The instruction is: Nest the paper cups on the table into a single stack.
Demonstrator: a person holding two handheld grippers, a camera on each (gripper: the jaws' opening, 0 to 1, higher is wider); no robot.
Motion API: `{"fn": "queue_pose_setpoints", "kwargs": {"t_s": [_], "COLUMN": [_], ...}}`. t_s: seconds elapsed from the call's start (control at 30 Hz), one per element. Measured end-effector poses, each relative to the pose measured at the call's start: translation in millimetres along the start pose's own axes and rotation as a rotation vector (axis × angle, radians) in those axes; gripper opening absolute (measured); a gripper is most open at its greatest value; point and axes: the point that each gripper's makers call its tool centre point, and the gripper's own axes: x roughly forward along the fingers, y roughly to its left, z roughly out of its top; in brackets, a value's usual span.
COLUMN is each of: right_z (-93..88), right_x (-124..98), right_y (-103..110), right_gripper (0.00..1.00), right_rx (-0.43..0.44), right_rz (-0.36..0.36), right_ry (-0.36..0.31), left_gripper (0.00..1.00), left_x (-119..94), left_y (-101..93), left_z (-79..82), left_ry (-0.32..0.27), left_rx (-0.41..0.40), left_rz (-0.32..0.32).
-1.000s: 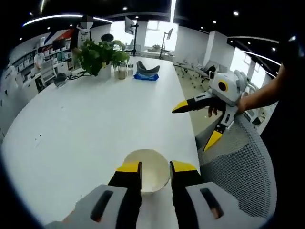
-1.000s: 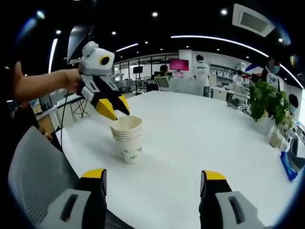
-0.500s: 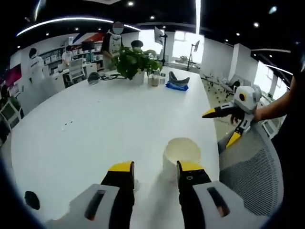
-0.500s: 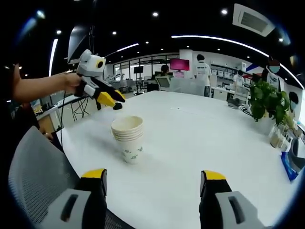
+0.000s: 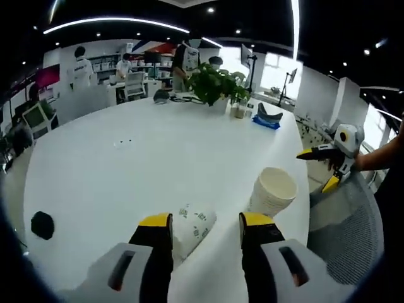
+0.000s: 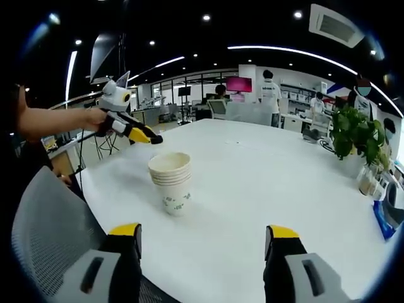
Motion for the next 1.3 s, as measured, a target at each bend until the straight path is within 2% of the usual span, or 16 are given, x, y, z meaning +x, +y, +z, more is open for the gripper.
{"fn": "queue_pose_setpoints", "kwargs": {"t_s": [0.17, 0.33, 0.5, 0.57, 0.63, 0.7, 0.77, 0.87, 1.03, 1.2, 1.3], "right_z": [-1.0, -1.5, -0.6, -0.1, -0.6, -1.1, -1.5, -2.1, -3.7, -3.9, -3.7], "right_x": [0.1, 0.0, -0.3, -0.6, -0.5, -0.5, -0.3, -0.3, -0.4, -0.7, -0.8], "right_y": [-1.6, -2.7, -2.2, -2.9, -3.9, -4.7, -4.9, -5.4, -7.3, -6.9, -6.6], "right_gripper": [0.81, 0.81, 0.81, 0.81, 0.81, 0.81, 0.81, 0.81, 0.80, 0.80, 0.79], "right_rx": [0.001, 0.002, 0.005, 0.005, 0.006, 0.007, 0.006, 0.006, 0.004, 0.004, 0.002], "right_rz": [-0.001, -0.003, -0.007, -0.011, -0.013, -0.016, -0.016, -0.017, -0.023, -0.026, -0.026], "right_ry": [0.000, 0.000, -0.001, -0.003, -0.004, -0.003, -0.001, 0.001, 0.004, 0.007, 0.007], "left_gripper": [0.39, 0.36, 0.25, 0.23, 0.23, 0.23, 0.21, 0.18, 0.13, 0.03, 0.00], "left_x": [4.3, 7.8, 11.8, 13.6, 15.8, 17.1, 19.5, 24.0, 30.0, 26.6, 25.3], "left_y": [19.6, 26.9, 36.9, 34.9, 48.4, 45.6, 53.9, 44.5, 43.0, 28.2, 22.1], "left_z": [-13.0, -19.1, -27.3, -25.1, -30.0, -31.2, -36.3, -35.6, -40.4, -29.4, -22.1], "left_ry": [-0.026, -0.070, -0.115, -0.160, -0.185, -0.184, -0.183, -0.184, -0.174, -0.211, -0.238], "left_rx": [-0.070, -0.155, -0.258, -0.327, -0.363, -0.383, -0.410, -0.471, -0.497, -0.529, -0.515], "left_rz": [0.023, 0.054, 0.032, 0.014, 0.017, 0.024, 0.020, -0.017, -0.034, -0.082, -0.112]}}
